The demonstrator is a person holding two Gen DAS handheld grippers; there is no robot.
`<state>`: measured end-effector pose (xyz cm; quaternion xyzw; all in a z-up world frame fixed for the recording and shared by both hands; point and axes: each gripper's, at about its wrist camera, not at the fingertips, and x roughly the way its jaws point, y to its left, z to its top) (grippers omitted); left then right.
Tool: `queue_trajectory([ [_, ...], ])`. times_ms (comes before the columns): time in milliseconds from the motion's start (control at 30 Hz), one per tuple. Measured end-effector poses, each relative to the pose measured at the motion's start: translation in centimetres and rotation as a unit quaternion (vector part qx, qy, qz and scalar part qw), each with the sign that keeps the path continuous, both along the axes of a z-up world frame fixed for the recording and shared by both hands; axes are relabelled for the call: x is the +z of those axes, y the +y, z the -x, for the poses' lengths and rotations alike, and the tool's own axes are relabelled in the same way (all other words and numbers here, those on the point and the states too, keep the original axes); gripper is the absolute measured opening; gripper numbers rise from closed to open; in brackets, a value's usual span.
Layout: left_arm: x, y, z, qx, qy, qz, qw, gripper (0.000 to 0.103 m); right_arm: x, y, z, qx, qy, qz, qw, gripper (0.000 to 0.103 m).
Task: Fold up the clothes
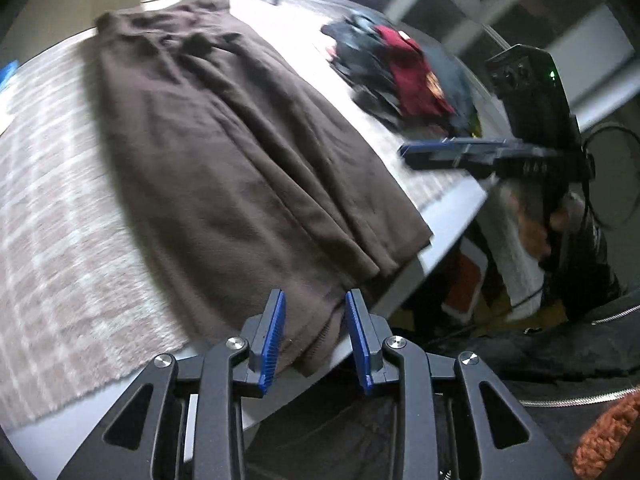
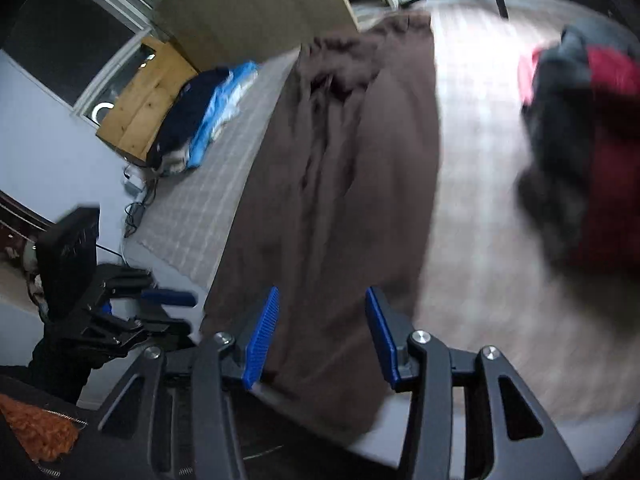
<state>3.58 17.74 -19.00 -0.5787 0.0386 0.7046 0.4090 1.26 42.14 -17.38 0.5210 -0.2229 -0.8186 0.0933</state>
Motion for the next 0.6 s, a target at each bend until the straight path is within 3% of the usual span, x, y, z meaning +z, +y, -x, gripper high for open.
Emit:
queue_trajectory([
  [267,-0.3,-0.5,-0.9,-0.027,0.001,-0.015,0.9995,0.030,-3.5,-5.3,0.4,0.006,-0.064,-0.070,0.995,0.047],
  [333,0.0,-0.7,-0.4,-0.024,0.006,-0.017,0.9995,0.030,-3.0,-5.1,0.7,0.013,-0.070,-0.012,0.997,0.047],
  [400,0.5,-0.9,1.0,-0.015,0.016,-0.020,0.9996,0.030,-1.7,-4.0,0.8,-0.009,-0.051,0.008,0.999,0.047],
  [500,1.8,-0.6,4.4,-0.002,0.047,-0.016,0.9988,0.030,-0.2,-3.5,1.2,-0.039,-0.036,-0.073,0.996,0.047],
  [600,3.2,1.3,9.6,0.002,0.083,-0.009,0.9965,0.035,-0.6,-4.3,1.8,-0.048,-0.036,-0.079,0.995,0.047],
])
